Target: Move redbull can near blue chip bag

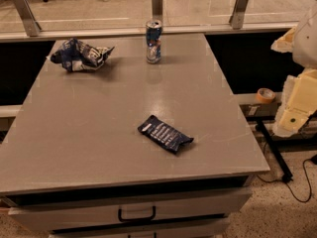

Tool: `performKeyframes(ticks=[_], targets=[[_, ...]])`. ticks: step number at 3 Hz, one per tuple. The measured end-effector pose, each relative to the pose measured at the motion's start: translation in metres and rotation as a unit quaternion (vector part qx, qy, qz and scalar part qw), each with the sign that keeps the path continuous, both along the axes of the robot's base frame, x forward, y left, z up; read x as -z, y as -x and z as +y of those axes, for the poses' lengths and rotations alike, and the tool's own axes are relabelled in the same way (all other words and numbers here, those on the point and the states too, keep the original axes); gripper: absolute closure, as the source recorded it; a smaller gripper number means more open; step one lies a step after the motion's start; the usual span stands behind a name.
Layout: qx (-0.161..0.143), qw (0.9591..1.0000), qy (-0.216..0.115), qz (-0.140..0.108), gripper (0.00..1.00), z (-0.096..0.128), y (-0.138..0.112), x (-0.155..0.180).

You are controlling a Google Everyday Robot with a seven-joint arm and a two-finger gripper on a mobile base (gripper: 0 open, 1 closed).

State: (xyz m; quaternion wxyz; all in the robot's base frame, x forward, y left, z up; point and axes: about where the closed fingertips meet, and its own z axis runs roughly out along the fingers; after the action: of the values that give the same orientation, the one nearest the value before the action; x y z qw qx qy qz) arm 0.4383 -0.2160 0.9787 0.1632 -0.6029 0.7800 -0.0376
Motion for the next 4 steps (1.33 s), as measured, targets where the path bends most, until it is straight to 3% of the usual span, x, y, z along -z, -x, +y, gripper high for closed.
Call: performKeyframes(ticks=[1,2,3,4], targets=[[0.0,1.0,0.0,0.0,0.0,0.0,0.0,0.0],[-0.009,0.9989,-0.043,-0.016,0.0,0.011,-0.024,0.001],[-0.03,0.984,-0.161,-0.07,0.0,0.041,-0.095,-0.001],[-0.022,0.9507,-0.292,-0.104,0.0,0.072,-0.154,0.01]])
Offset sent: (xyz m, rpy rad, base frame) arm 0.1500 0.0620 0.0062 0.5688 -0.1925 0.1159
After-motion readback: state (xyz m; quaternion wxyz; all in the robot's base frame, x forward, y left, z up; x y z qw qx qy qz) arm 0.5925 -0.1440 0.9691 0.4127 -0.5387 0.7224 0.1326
